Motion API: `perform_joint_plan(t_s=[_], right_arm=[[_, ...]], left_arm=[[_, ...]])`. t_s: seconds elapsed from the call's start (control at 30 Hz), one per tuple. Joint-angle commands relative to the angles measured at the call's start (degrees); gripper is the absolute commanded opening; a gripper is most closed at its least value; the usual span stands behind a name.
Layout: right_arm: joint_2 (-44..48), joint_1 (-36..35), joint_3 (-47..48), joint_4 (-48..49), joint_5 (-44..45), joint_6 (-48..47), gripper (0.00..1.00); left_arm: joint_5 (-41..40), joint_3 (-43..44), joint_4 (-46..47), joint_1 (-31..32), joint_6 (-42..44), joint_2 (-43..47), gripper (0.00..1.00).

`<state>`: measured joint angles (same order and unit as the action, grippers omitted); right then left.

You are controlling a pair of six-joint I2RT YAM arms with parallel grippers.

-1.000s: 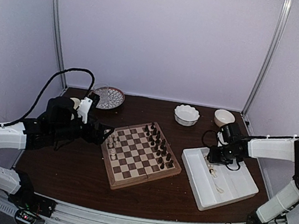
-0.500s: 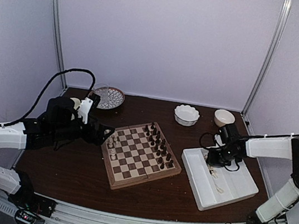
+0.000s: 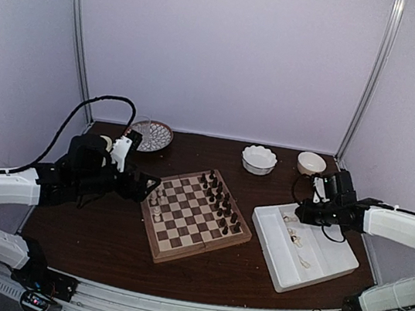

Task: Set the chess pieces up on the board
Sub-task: Pick up the knight from the storage box, then pass from the right arm to the left

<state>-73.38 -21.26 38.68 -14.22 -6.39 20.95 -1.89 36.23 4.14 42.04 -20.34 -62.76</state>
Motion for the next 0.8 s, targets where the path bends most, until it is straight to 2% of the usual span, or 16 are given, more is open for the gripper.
perform_joint_plan(t_s=[0.0, 0.17, 0.3, 0.37, 0.53, 0.67, 0.77], right_arm=[[2.7, -0.4, -2.3, 4.2, -1.9, 1.1, 0.14], [4.1, -0.6, -4.8, 12.9, -15.2, 1.9, 0.14], [4.2, -2.5, -5.7, 17.2, -19.4, 1.8, 0.14], [4.2, -3.9, -5.8, 18.9, -20.9, 1.6, 0.14], [5.4, -10.1, -5.1, 20.7, -22.0, -1.2, 0.14], [5.9, -15.3, -4.4, 21.7, -22.7, -3.2, 0.13], [5.0, -18.1, -3.5, 22.0, -24.7, -4.1, 0.14]], left_arm=[[-1.9, 1.6, 0.4, -0.3, 1.8, -1.0, 0.98], [-2.5, 1.6, -0.3, -0.3, 1.7, 0.3, 0.98], [-9.7, -0.5, 0.0, -0.3, 0.5, 1.1, 0.98], [-6.8, -1.0, 1.5, -0.3, 2.4, 1.2, 0.98], [7.3, -2.5, 6.8, -0.2, 5.7, 1.7, 0.98], [10.1, -5.8, 13.2, 0.5, 8.6, 3.1, 0.96], [12.0, -9.0, 19.9, 3.3, 15.3, 3.5, 0.93]])
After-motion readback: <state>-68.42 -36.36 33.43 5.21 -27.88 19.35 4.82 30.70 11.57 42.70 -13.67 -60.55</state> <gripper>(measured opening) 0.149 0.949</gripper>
